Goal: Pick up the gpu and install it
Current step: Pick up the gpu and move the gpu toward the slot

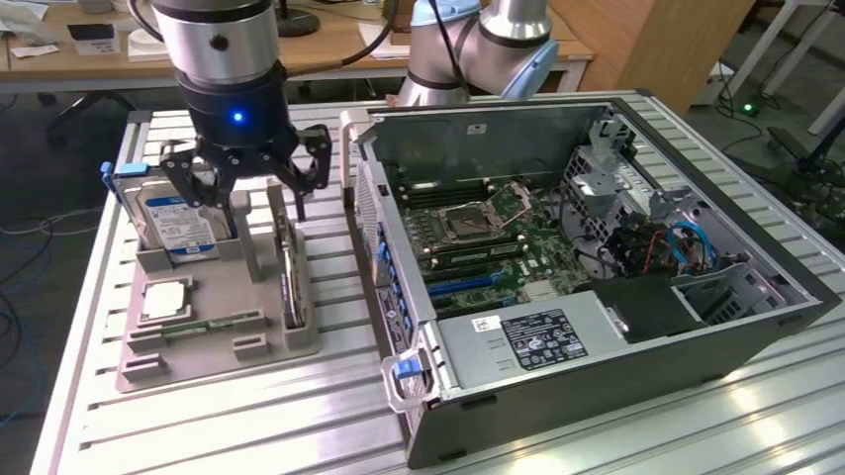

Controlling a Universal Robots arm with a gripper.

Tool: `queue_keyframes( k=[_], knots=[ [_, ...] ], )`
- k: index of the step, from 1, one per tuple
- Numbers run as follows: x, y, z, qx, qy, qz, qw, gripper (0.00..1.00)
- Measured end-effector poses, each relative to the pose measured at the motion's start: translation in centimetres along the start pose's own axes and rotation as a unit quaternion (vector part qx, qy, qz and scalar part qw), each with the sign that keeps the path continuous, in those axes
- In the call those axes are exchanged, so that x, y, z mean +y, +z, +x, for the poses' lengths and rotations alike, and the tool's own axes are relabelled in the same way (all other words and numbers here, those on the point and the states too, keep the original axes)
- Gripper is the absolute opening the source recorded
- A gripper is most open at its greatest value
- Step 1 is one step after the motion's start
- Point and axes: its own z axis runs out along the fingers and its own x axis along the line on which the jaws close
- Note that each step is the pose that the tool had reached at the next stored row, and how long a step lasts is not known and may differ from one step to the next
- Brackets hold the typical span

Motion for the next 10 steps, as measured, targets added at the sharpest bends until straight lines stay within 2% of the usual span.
queue_keyframes(
  k=[7, 10],
  knots=[
    [-0.03, 0.94, 0.02, -0.0001, 0.0, 0.0001, 1.0, 0.72],
    [-0.04, 1.01, 0.02, 0.0, 0.0, 0.0002, 1.0, 0.72]
  ],
)
